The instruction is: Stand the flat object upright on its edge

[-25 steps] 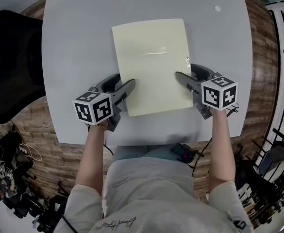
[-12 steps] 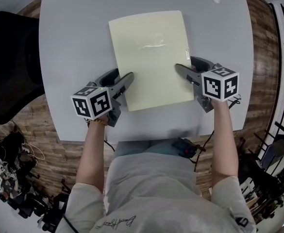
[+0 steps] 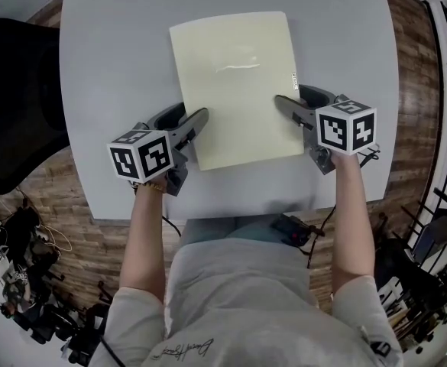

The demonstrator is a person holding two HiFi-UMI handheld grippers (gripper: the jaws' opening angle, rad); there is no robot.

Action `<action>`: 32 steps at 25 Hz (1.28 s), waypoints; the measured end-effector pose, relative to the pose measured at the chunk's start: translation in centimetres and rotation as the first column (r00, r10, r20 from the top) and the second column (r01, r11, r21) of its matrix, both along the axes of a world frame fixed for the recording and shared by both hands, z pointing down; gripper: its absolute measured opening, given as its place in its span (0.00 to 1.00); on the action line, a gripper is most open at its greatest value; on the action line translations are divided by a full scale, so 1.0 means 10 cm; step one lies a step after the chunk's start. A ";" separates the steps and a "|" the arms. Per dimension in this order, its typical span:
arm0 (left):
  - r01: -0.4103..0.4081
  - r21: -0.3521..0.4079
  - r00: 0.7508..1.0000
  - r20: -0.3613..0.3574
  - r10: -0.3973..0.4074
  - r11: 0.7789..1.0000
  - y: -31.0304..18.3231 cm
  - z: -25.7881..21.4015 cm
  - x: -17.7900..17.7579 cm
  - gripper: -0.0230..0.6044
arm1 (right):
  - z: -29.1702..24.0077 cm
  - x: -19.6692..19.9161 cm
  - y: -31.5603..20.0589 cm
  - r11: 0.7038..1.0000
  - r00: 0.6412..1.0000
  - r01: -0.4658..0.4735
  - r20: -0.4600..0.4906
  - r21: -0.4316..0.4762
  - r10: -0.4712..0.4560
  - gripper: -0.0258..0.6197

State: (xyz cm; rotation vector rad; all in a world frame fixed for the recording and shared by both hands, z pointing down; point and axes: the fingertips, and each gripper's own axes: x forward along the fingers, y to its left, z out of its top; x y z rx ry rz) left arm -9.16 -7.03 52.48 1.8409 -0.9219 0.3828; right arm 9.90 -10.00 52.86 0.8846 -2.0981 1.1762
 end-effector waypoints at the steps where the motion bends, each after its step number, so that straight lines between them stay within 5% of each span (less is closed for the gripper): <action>1: 0.002 -0.001 1.000 0.001 -0.002 1.000 0.00 0.00 0.00 0.44 | 0.01 0.00 0.00 1.000 1.000 -0.002 -0.001 0.000 0.002 0.45; 32: -0.084 0.162 0.994 0.088 0.070 0.983 -0.16 -0.40 0.00 0.43 | -0.34 0.01 -0.05 0.991 1.000 -0.022 -0.001 0.132 0.023 0.43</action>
